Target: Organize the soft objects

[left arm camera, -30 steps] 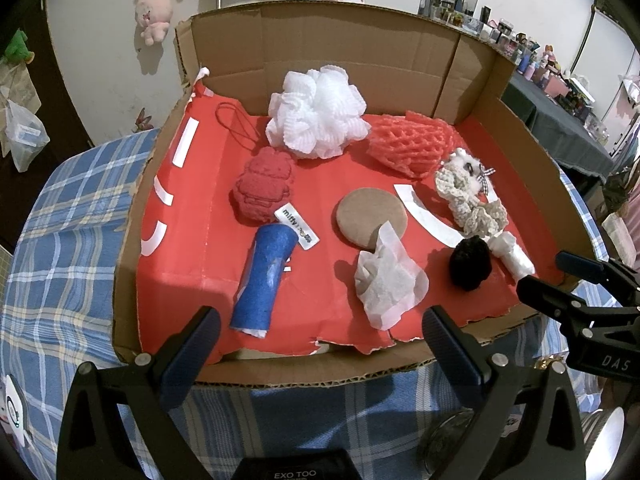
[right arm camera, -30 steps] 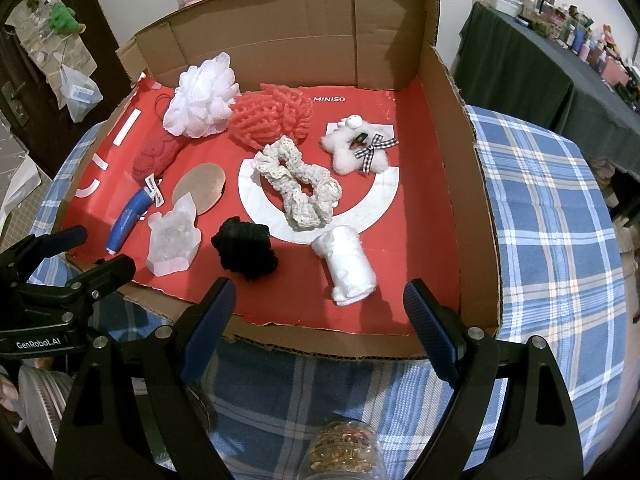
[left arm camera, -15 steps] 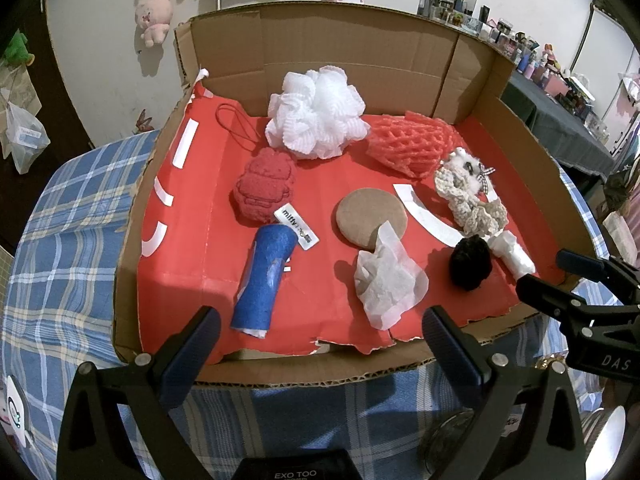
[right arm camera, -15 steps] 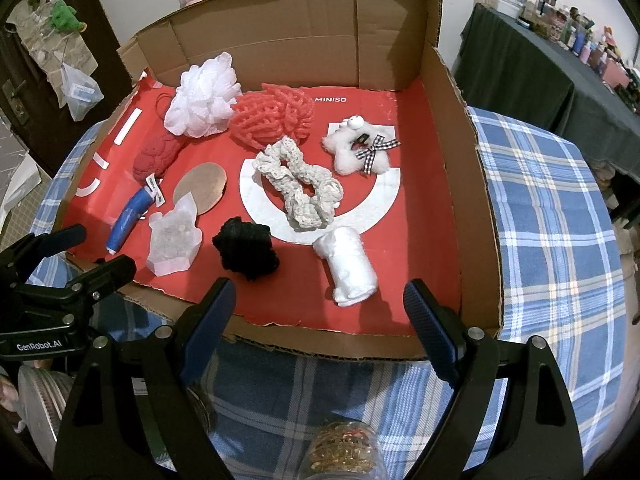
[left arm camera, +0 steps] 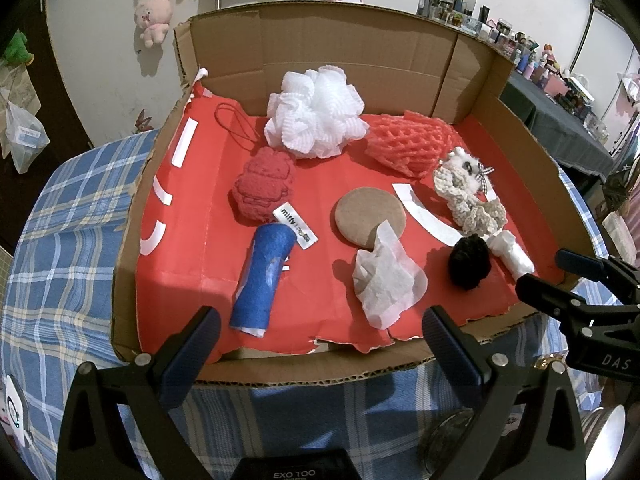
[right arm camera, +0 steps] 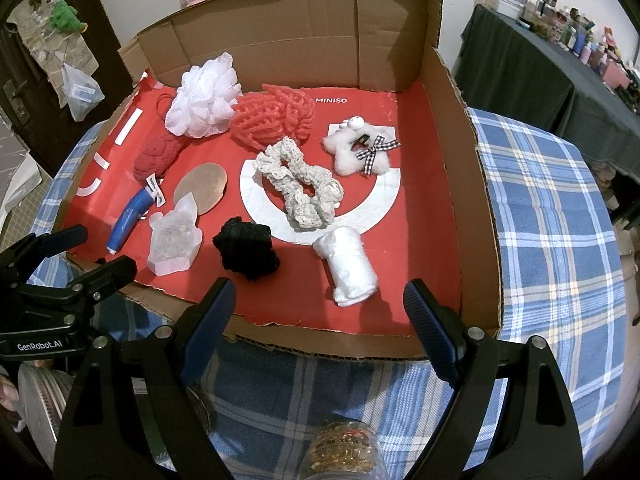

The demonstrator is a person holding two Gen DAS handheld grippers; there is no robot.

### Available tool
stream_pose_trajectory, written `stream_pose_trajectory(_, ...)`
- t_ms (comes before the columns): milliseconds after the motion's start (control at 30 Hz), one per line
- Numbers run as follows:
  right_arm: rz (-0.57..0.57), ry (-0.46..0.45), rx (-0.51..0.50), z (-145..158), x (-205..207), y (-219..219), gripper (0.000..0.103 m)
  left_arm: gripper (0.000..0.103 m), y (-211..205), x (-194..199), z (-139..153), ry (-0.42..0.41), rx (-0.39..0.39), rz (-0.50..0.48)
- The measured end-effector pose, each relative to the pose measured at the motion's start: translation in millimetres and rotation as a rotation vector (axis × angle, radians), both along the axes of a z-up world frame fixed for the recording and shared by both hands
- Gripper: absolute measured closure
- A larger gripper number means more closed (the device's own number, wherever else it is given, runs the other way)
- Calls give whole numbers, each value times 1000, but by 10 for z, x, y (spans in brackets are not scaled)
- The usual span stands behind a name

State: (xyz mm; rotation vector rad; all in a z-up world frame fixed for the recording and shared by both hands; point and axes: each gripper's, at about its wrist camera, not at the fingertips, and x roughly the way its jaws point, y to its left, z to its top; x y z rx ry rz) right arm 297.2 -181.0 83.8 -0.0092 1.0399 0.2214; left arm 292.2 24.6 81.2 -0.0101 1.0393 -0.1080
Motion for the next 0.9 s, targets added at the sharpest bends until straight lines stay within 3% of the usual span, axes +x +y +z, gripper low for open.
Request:
stream_pose_trajectory(433,13,-2,7,17,-6,2,17,0,34,-17,1,-1,-22,17)
stream_pose_trajectory(533,9,-9,8,69,-8,-15,17,0,68,-43,74,-21,-10,27)
stream_pose_trajectory(600,7,-31,29,187,-40,-49,17,0,130,-82,186,-34,-41,40)
stream_pose_trajectory(700,6,-115,34,500,-191,-95,17,0,205,-216,456,-102,-69,51)
stream_pose_trajectory(900,28,-283,58,1053,-802,-140,14,0,154,-862,1076,-335,6,29)
